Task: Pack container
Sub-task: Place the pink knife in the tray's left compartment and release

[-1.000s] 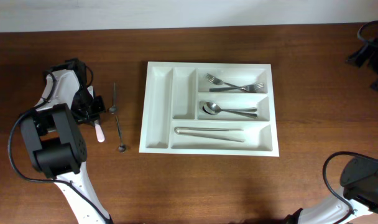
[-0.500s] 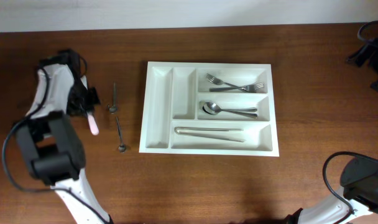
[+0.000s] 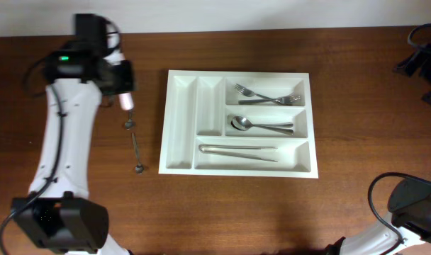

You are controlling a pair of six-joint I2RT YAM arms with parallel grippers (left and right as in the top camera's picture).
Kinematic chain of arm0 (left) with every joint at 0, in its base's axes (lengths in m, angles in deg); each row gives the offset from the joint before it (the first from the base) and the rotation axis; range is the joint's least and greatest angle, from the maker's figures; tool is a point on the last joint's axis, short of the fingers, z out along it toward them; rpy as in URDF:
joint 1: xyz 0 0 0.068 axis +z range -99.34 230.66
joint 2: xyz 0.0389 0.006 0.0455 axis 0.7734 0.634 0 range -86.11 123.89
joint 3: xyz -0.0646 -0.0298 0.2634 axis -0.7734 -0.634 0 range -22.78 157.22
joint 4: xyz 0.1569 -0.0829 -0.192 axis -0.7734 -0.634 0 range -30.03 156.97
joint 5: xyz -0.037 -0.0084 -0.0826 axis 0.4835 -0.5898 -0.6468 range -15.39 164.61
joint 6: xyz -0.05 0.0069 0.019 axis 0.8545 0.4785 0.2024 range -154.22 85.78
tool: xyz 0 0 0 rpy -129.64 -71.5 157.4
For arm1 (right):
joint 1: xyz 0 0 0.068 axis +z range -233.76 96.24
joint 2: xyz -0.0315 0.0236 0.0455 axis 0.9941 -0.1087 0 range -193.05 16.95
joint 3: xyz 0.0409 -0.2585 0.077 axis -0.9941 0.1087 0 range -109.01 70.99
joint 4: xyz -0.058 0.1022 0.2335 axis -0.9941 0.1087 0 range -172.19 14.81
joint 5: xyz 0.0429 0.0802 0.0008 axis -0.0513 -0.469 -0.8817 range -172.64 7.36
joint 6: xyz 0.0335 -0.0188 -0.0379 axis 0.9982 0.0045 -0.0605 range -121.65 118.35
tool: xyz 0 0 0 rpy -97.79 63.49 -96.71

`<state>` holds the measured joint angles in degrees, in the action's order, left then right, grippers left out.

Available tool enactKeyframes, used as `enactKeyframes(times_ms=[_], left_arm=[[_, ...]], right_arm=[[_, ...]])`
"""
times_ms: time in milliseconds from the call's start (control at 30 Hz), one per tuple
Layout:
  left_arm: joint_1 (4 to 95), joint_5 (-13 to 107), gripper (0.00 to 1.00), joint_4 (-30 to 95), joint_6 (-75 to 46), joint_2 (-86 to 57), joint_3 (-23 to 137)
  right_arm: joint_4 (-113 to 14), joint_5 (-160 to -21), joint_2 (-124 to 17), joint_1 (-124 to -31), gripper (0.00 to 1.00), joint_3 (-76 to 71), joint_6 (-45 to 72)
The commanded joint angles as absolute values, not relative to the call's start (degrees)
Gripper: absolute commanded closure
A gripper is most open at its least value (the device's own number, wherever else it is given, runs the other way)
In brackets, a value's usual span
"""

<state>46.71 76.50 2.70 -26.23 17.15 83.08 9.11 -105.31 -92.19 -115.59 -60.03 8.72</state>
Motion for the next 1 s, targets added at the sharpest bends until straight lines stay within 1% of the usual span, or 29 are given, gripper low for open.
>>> enactKeyframes(times_ms=[0, 133, 300, 500, 633, 667, 700, 733, 767, 867, 933, 967], left_arm=[[40.7, 75.4, 0.98, 6.0, -26.5, 19.1, 83.1], [32.7, 75.5, 0.98, 11.9, -26.1, 22.6, 83.1], [26.6, 75.5, 0.98, 14.4, -21.8, 29.5, 83.1], [23.4, 75.5, 0.98, 14.3, -20.4, 37.4, 83.1], [22.9, 75.5, 0.98, 13.2, -16.7, 39.3, 83.1], [23.0, 75.5, 0.92, 13.1, -15.6, 39.3, 83.1], [23.2, 75.5, 0.77, 13.2, -15.3, 39.3, 83.1], [23.4, 75.5, 0.6, 13.2, -15.4, 39.2, 83.3], [23.6, 75.8, 0.51, 12.9, -15.4, 39.2, 83.7], [25.0, 78.8, 0.45, 7.2, -15.5, 39.1, 89.0], [26.6, 82.0, 0.3, -0.2, -16.1, 38.9, 95.8], [27.5, 83.5, 0.27, -3.6, -16.4, 38.8, 98.9]], right_arm=[[9.1, -106.2, -92.4, -115.7, 0.01, -59.7, 8.7], [9.1, -106.2, -92.4, -115.7, 0.01, -59.7, 8.7], [9.1, -106.2, -92.4, -115.7, 0.01, -59.7, 8.7], [9.1, -106.2, -92.4, -115.7, 0.01, -59.7, 8.7], [9.1, -106.2, -92.4, -115.7, 0.02, -59.7, 8.7], [9.1, -106.2, -92.4, -115.7, 0.01, -59.7, 8.7], [9.1, -106.2, -92.4, -115.7, 0.01, -59.7, 8.7], [9.1, -106.2, -92.4, -115.7, 0.01, -59.7, 8.7], [9.1, -106.2, -92.4, -115.7, 0.01, -59.7, 8.7], [9.1, -106.2, -92.4, -115.7, 0.01, -59.7, 8.7], [9.1, -106.2, -92.4, -115.7, 0.01, -59.7, 8.7], [9.1, -106.2, -92.4, -115.7, 0.01, -59.7, 8.7]])
